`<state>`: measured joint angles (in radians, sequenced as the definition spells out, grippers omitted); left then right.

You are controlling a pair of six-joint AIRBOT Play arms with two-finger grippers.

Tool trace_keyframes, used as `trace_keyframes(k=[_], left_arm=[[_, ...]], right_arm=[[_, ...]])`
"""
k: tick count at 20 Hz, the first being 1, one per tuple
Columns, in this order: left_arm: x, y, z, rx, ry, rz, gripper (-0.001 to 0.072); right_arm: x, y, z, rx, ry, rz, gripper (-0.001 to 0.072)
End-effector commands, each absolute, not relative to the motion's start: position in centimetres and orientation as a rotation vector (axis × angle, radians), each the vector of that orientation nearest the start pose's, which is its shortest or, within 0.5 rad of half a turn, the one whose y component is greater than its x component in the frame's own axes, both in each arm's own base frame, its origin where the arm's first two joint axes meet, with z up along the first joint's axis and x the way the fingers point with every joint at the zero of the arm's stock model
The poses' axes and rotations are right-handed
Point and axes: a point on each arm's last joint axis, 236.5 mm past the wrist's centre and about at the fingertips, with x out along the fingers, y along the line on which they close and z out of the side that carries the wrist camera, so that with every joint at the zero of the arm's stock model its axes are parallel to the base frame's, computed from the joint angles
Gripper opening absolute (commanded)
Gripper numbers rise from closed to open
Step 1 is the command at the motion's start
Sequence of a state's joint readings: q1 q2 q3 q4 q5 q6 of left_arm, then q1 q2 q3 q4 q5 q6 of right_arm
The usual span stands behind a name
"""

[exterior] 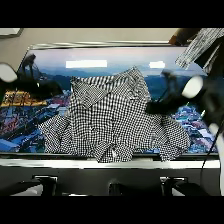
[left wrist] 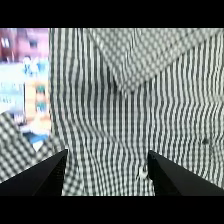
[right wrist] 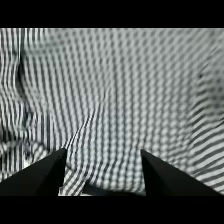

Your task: Fold the clothes and pants, and hang the long-sleeved shirts on hangers.

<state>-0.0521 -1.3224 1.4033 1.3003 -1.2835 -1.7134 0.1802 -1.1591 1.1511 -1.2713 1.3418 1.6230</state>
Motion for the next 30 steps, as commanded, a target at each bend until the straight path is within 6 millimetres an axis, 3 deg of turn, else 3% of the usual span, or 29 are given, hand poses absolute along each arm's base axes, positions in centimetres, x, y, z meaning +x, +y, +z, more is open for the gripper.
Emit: trace_keyframes(k=[1,4,7,12,16,17,18,19,20,22,25,27,30], left_arm=[[34.0,-9.2,4.1,-0.301,1.290,-0.136,0.0577],[29.7,-9.8,0.9,-0.291,1.359,-0.140,0.0577],[27.2,-10.2,-1.4,-0.288,1.438,-0.141,0.0577],[26.5,-10.5,-2.0,-0.287,1.460,-0.147,0.0577],[26.5,-10.5,-2.0,-0.287,1.460,-0.147,0.0577],[26.5,-10.5,-2.0,-0.287,1.460,-0.147,0.0577],[26.5,-10.5,-2.0,-0.287,1.460,-0.147,0.0577],[26.5,-10.5,-2.0,-0.287,1.460,-0.147,0.0577],[26.5,-10.5,-2.0,-0.287,1.460,-0.147,0.0577],[26.4,-10.6,-2.0,-0.291,1.463,-0.150,0.0577],[26.1,-12.1,-1.5,-0.279,1.456,-0.214,0.0574],[25.3,-14.5,-1.0,-0.214,1.442,-0.292,0.0574],[23.5,-20.4,-0.5,-0.088,1.385,-0.470,0.0574]], right_arm=[[23.4,16.4,-1.6,0.152,1.476,0.354,0.0542],[19.4,19.8,-4.7,0.060,1.508,0.437,0.0546],[18.7,22.4,-6.0,0.019,1.446,0.458,0.0546],[17.1,23.3,-9.3,-0.097,1.510,0.464,0.0547],[17.7,23.6,-11.0,-0.107,1.512,0.449,0.0560],[18.1,23.7,-11.1,-0.107,1.496,0.450,0.0533],[18.5,23.7,-11.0,-0.109,1.481,0.445,0.0387],[18.8,23.4,-11.1,-0.109,1.473,0.424,0.0163],[19.0,23.1,-11.0,-0.111,1.468,0.402,0.0024],[19.7,22.5,-10.2,-0.095,1.449,0.346,0.0027],[21.3,22.0,-6.7,-0.051,1.376,0.285,0.0026],[22.4,21.5,-3.7,-0.017,1.323,0.241,0.0026],[23.2,21.0,-0.9,0.011,1.288,0.196,0.0027]])
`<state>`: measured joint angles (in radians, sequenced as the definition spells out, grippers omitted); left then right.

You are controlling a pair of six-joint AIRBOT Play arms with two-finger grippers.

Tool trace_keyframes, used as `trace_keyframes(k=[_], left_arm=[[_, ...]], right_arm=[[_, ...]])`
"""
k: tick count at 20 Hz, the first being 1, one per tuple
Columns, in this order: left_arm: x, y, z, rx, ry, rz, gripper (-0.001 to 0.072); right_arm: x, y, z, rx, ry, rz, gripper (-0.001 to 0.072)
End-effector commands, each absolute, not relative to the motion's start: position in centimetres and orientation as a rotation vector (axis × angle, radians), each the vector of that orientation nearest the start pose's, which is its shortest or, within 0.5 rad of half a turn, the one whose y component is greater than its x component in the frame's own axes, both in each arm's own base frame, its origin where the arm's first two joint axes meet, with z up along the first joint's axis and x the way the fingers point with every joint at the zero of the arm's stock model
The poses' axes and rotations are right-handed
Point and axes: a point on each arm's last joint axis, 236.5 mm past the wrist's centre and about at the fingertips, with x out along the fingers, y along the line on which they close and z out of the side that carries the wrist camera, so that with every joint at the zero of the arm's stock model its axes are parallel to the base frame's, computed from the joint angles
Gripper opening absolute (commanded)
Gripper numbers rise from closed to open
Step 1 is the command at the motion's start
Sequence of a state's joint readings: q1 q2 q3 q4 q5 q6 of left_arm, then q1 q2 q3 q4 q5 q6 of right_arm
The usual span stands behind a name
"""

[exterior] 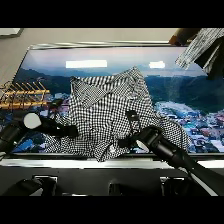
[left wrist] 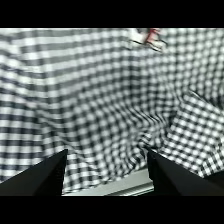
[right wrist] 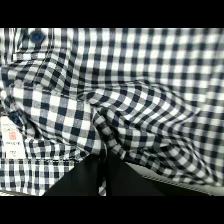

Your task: Fold the clothes and pants, and hang the long-sleeved shirts on hangers.

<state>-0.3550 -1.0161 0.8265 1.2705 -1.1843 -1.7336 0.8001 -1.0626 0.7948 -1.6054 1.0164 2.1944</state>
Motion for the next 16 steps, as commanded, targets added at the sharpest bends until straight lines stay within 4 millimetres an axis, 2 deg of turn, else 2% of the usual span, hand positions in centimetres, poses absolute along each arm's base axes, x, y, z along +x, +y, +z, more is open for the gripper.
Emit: trace_keyframes(k=[1,3,5,8,11,16], left_arm=[[22.9,-22.8,-0.2,-0.060,1.341,-0.534,0.0573],[21.7,-26.5,0.1,-0.073,1.300,-0.591,0.0574],[20.3,-28.1,-1.3,-0.047,1.336,-0.604,0.0574],[19.1,-29.0,-4.3,-0.019,1.413,-0.574,0.0573],[18.8,-29.7,-6.3,-0.008,1.446,-0.554,0.0573],[20.2,-30.7,-7.6,-0.058,1.417,-0.525,0.0574]], right_arm=[[23.1,21.0,-0.6,0.011,1.292,0.192,0.0027],[22.8,20.6,-0.5,0.019,1.310,0.164,0.0027],[22.6,20.4,-0.6,0.024,1.321,0.149,0.0027],[22.2,20.0,-0.7,0.032,1.343,0.122,0.0027],[21.8,19.6,-0.8,0.035,1.363,0.097,0.0027],[21.3,20.0,-0.9,0.073,1.383,0.093,0.0027]])
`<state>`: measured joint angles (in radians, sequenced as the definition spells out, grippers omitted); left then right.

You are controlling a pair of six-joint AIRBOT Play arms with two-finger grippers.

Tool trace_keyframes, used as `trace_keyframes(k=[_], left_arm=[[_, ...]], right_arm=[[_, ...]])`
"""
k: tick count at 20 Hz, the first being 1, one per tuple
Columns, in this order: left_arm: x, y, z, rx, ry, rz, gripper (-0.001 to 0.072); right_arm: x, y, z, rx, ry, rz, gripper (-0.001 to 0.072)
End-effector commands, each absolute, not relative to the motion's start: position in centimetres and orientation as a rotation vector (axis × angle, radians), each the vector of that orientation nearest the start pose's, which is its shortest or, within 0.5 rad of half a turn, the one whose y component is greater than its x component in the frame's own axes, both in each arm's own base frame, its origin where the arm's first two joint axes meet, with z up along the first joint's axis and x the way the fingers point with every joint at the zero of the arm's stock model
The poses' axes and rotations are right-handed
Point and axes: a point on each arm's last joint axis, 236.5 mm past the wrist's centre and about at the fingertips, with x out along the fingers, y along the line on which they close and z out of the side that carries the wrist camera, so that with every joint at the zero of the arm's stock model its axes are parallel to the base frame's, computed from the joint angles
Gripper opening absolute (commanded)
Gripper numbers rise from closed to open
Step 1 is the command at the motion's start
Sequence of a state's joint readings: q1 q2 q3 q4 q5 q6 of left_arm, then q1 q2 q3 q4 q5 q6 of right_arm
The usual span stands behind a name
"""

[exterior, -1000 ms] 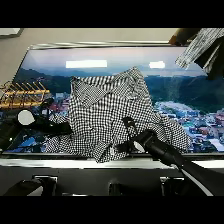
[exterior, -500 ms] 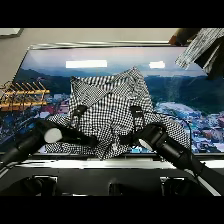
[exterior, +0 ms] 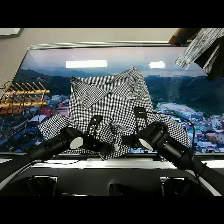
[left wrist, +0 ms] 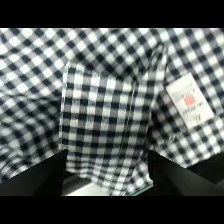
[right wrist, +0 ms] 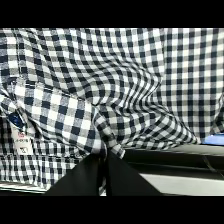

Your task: Fold the clothes and pants, and hang the long-sleeved shirts on hangers.

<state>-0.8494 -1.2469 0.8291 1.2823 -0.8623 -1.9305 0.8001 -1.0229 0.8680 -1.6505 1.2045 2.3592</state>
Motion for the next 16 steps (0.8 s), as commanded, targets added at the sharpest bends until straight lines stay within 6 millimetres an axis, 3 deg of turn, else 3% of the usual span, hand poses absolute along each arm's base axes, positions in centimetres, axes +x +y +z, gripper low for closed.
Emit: trace_keyframes(k=[1,2,3,4,5,7,11,13,16], left_arm=[[20.4,-30.8,-7.9,-0.068,1.418,-0.514,0.0574],[20.4,-30.8,-8.4,-0.077,1.430,-0.497,0.0573],[20.2,-30.6,-9.0,-0.081,1.450,-0.476,0.0510],[19.8,-30.4,-9.6,-0.076,1.479,-0.461,0.0214],[19.5,-30.4,-9.8,-0.081,1.495,-0.460,0.0018],[19.4,-30.5,-9.2,-0.096,1.497,-0.464,0.0018],[19.6,-30.2,-5.3,-0.151,1.447,-0.499,0.0016],[19.3,-31.3,-2.9,-0.237,1.425,-0.539,0.0015],[18.8,-34.5,0.6,-0.378,1.400,-0.617,0.0015]], right_arm=[[21.2,20.2,-0.9,0.084,1.387,0.092,0.0027],[21.1,20.3,-0.9,0.101,1.393,0.084,0.0027],[21.0,20.4,-0.9,0.119,1.399,0.077,0.0027],[20.8,20.5,-0.9,0.139,1.407,0.068,0.0027],[20.6,20.6,-0.7,0.173,1.412,0.051,0.0027],[20.3,20.1,-0.2,0.221,1.414,0.002,0.0026],[21.7,13.8,2.2,0.241,1.326,-0.220,0.0026],[24.8,12.4,4.2,0.297,1.263,-0.192,0.0026],[30.9,10.8,9.8,0.362,1.097,-0.104,0.0027]])
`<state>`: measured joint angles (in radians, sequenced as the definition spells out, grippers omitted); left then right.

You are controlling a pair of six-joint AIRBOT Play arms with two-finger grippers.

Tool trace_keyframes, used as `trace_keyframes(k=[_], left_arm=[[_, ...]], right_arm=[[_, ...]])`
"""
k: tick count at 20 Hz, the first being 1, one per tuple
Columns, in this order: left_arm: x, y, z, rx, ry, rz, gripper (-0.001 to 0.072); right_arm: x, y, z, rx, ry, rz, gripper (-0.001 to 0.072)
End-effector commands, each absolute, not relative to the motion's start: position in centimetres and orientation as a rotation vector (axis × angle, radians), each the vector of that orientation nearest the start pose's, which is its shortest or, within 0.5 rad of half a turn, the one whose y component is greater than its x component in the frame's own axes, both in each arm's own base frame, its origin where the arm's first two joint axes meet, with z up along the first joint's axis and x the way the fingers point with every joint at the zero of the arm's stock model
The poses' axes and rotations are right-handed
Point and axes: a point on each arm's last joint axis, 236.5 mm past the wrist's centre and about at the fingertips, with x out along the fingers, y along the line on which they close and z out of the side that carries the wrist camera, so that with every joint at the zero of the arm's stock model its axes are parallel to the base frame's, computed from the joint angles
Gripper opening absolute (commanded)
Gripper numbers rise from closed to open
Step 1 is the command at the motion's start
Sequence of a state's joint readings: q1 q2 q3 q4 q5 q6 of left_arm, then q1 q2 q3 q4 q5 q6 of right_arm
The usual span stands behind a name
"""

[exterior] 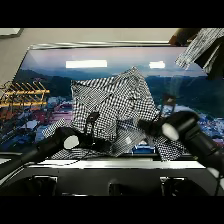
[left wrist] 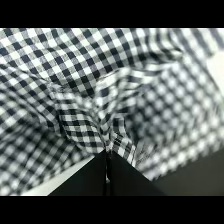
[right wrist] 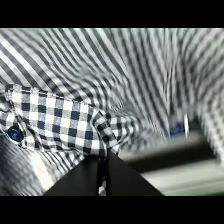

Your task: Fold the clothes and pants, and hang the long-sleeved shirts on hangers.

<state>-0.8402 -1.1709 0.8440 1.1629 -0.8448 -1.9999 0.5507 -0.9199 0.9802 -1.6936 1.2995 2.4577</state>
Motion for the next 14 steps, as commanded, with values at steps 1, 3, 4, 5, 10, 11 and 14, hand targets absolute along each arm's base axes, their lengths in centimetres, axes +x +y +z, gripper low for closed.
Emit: trace_keyframes(k=[1,3,4,5,10,11,14], left_arm=[[18.8,-36.0,2.0,-0.421,1.370,-0.655,0.0014],[18.8,-38.8,4.5,-0.509,1.320,-0.705,0.0014],[18.6,-40.1,5.4,-0.545,1.307,-0.724,0.0014],[18.3,-41.3,5.8,-0.582,1.311,-0.731,0.0014],[17.8,-45.3,3.2,-0.767,1.406,-0.670,0.0014],[17.7,-45.5,2.0,-0.772,1.435,-0.644,0.0015],[17.8,-45.5,-1.6,-0.745,1.486,-0.582,0.0015]], right_arm=[[32.4,10.1,11.6,0.354,1.072,-0.086,0.0027],[34.5,10.2,14.5,0.323,1.046,-0.019,0.0027],[35.3,10.6,15.4,0.298,1.036,0.006,0.0027],[36.0,11.5,15.9,0.283,1.036,0.037,0.0027],[39.0,12.6,10.6,0.182,1.123,0.041,0.0027],[39.7,12.8,9.3,0.175,1.123,0.047,0.0027],[39.8,13.1,4.3,0.168,1.188,0.035,0.0028]])
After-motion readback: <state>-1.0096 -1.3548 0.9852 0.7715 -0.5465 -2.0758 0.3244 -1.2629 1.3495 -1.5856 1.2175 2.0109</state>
